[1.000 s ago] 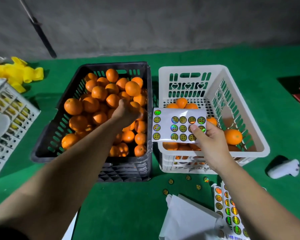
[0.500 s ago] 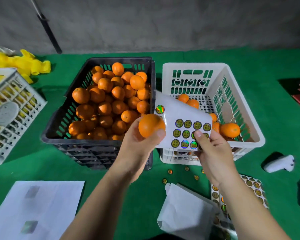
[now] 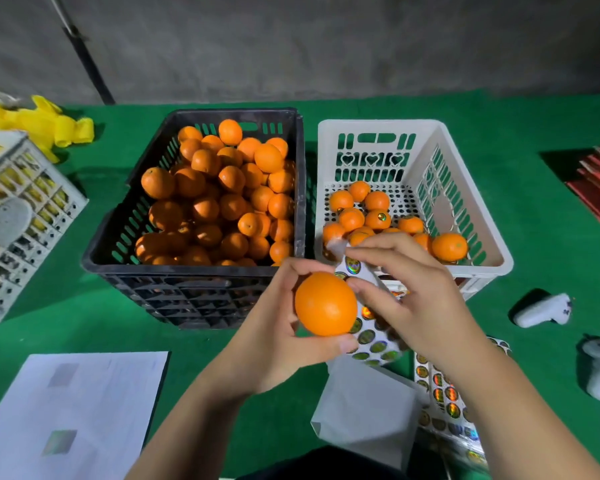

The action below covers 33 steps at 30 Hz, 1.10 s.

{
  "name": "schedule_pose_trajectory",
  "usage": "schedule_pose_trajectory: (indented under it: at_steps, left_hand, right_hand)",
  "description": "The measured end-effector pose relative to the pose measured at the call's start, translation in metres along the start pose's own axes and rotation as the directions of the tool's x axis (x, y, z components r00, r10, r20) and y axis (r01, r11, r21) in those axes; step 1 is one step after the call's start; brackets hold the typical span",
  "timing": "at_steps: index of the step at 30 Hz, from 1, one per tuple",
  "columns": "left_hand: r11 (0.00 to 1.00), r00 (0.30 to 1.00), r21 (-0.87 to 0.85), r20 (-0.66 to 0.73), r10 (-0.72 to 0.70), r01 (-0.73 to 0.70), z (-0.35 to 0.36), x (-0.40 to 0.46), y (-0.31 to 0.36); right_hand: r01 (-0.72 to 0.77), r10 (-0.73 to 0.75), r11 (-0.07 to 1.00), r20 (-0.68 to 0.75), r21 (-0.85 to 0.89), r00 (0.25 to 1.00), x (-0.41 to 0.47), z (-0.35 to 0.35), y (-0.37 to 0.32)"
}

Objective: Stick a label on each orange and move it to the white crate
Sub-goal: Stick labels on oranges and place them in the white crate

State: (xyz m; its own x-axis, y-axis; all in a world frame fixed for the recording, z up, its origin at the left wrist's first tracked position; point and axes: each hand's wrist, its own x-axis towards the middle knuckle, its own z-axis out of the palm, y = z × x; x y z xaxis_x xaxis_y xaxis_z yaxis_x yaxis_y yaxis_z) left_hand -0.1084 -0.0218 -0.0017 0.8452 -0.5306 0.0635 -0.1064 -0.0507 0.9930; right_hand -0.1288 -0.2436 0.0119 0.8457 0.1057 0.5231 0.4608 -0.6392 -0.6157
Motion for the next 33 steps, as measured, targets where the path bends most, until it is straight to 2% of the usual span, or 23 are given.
schedule_pose_trajectory:
  at_steps: [3, 7, 9, 12, 16, 18, 20, 22, 24, 26, 33]
  left_hand:
    - [0.999, 1.0, 0.05, 0.022, 0.013, -0.014, -0.001, -0.003, 0.001]
    - [0.994, 0.998, 0.1, 0.062, 0.029, -0.035, -0.002, -0.005, 0.005]
    - [0.994, 0.997, 0.1, 0.071, 0.031, -0.038, -0.002, -0.005, 0.005]
    - [0.986, 0.996, 0.16, 0.085, 0.027, -0.041, -0.002, -0.005, 0.006]
    - [0.984, 0.994, 0.173, 0.11, 0.013, -0.032, -0.002, -0.007, 0.003]
    - [0.987, 0.994, 0.161, 0.109, 0.006, -0.023, -0.001, -0.008, 0.002]
    - [0.984, 0.996, 0.18, 0.086, -0.009, -0.006, 0.0, -0.007, 0.002]
    - [0.981, 0.998, 0.195, 0.052, -0.028, 0.018, 0.002, -0.006, 0.003]
    - [0.979, 0.999, 0.199, 0.019, -0.044, 0.04, 0.005, -0.004, 0.003]
    - [0.986, 0.999, 0.16, -0.015, -0.048, 0.05, 0.008, -0.002, 0.002]
    - [0.991, 0.994, 0.11, -0.082, -0.074, 0.083, 0.006, -0.002, -0.004]
  right_hand:
    - [-0.171, 0.167, 0.968, 0.04, 0.183, 0.985, -0.004, -0.002, -0.002]
    - [-0.319, 0.302, 0.866, 0.106, 0.386, 0.947, -0.007, -0.003, -0.007]
    - [-0.286, 0.265, 0.908, 0.109, 0.305, 0.958, -0.007, -0.006, -0.007]
    - [-0.06, 0.06, 0.998, 0.105, 0.003, 0.993, -0.007, -0.01, -0.004]
    - [-0.035, 0.042, 0.995, 0.072, -0.096, 0.997, -0.005, -0.016, 0.002]
    - [-0.061, 0.058, 0.994, -0.043, -0.086, 0.997, -0.005, -0.018, 0.0]
    - [-0.091, 0.073, 0.994, -0.236, -0.064, 0.969, -0.005, -0.02, -0.009]
    - [-0.044, 0.029, 0.998, -0.321, -0.041, 0.947, -0.007, -0.02, -0.022]
    - [0.071, -0.093, 0.993, -0.246, -0.096, 0.965, -0.012, -0.014, -0.033]
    - [0.164, -0.178, 0.977, -0.101, -0.133, 0.979, -0.017, -0.005, -0.036]
    - [0.139, -0.099, 0.97, 0.197, -0.199, 0.975, -0.027, -0.006, -0.027]
